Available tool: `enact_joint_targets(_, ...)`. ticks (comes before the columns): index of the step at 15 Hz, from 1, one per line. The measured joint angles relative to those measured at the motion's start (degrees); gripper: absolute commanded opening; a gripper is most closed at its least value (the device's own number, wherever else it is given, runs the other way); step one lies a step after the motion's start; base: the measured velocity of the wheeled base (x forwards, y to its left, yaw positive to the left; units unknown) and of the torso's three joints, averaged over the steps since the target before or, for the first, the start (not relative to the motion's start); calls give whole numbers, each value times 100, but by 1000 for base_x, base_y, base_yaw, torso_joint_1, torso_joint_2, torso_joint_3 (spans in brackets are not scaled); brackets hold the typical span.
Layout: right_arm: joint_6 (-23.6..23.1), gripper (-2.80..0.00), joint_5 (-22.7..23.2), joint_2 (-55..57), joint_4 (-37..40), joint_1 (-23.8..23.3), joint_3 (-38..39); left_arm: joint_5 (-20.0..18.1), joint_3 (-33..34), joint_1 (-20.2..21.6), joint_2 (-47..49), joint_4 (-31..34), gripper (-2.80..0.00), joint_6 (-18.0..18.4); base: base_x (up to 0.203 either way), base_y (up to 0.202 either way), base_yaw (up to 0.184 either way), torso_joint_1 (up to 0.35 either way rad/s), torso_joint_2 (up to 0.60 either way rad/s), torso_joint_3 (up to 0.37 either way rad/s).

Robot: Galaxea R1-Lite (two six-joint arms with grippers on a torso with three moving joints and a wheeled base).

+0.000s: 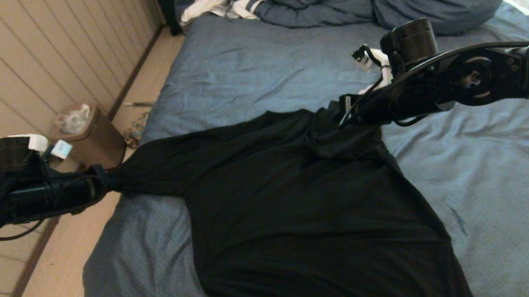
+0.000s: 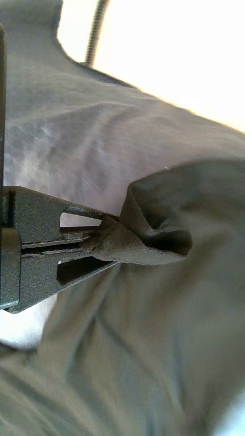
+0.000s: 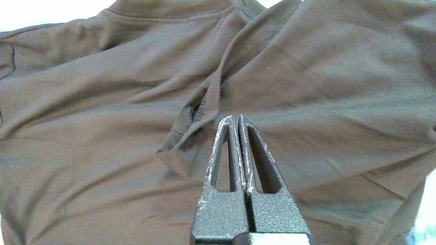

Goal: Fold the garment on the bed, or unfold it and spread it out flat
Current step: Fold the black T-shirt

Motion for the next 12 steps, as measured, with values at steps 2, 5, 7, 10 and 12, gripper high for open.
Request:
enact_joint_targets(2,-2,-280,0,-62,2,-6,45,20,-51,-6,-203,-21,-280,11,0,0,0,0,0,0)
enact_joint_targets(5,-1,-280,0,-196,2,-38,136,204,-117,-334,-431,29,-280,20,0,0,0,0,0,0)
enact_joint_targets(7,0,-280,6,-311,-6,-126,225,540,-184,-832,-489,32,-280,46,0,0,0,0,0,0)
enact_joint_targets(10,5,-280,26,-487,-9,-309,400,1005,-340,-1684,-524,35,-280,67,0,0,0,0,0,0)
enact_joint_targets(12,6,-280,48,-601,-14,-470,565,1314,-552,-2202,-530,53,-280,69,0,0,0,0,0,0)
